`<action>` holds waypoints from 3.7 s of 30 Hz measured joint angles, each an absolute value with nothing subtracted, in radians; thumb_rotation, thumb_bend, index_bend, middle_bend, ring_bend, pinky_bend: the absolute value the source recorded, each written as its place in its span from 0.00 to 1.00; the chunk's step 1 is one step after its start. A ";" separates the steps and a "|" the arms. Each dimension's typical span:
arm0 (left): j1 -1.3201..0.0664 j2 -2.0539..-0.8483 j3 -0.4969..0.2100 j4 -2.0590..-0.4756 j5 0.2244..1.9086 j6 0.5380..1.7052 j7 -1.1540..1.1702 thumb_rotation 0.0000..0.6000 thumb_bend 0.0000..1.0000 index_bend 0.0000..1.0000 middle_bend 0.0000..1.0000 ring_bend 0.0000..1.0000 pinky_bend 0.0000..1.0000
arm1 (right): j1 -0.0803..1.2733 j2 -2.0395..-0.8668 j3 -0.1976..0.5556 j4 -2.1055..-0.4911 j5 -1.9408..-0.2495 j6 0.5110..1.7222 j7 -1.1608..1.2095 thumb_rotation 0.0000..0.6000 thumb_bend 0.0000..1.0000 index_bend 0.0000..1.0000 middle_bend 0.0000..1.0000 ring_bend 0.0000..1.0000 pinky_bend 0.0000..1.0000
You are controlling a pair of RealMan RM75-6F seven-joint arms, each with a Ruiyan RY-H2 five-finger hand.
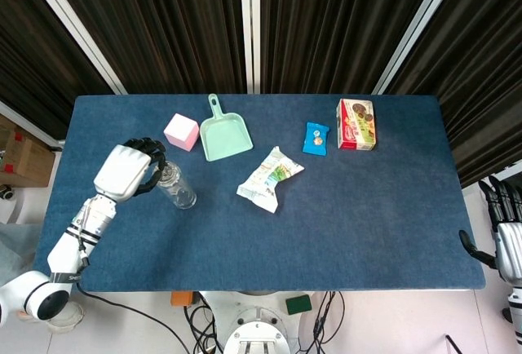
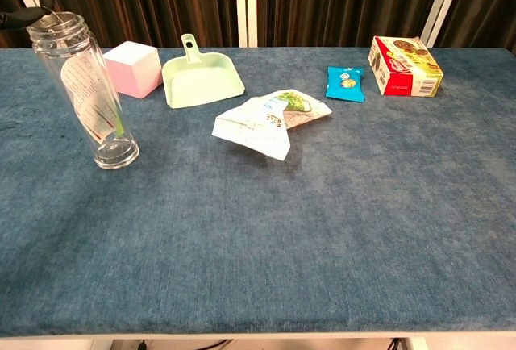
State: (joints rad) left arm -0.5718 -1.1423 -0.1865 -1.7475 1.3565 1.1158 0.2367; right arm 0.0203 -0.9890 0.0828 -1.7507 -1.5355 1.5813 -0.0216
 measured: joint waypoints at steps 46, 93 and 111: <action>-0.557 -1.079 -0.111 -1.761 1.533 1.170 0.091 0.39 0.13 0.35 0.16 0.11 0.22 | 0.029 -1.001 0.088 -1.749 -1.523 1.566 -0.032 1.00 0.29 0.00 0.00 0.00 0.00; -0.556 -1.151 -0.081 -1.643 1.551 1.161 0.039 0.28 0.12 0.45 0.07 0.03 0.16 | 0.037 -1.006 0.085 -1.759 -1.519 1.548 -0.059 1.00 0.29 0.00 0.00 0.00 0.00; -0.570 -1.157 -0.070 -1.619 1.552 1.130 -0.019 0.28 0.12 0.47 0.07 0.03 0.16 | 0.042 -1.004 0.086 -1.771 -1.516 1.542 -0.076 1.00 0.29 0.00 0.00 0.00 0.00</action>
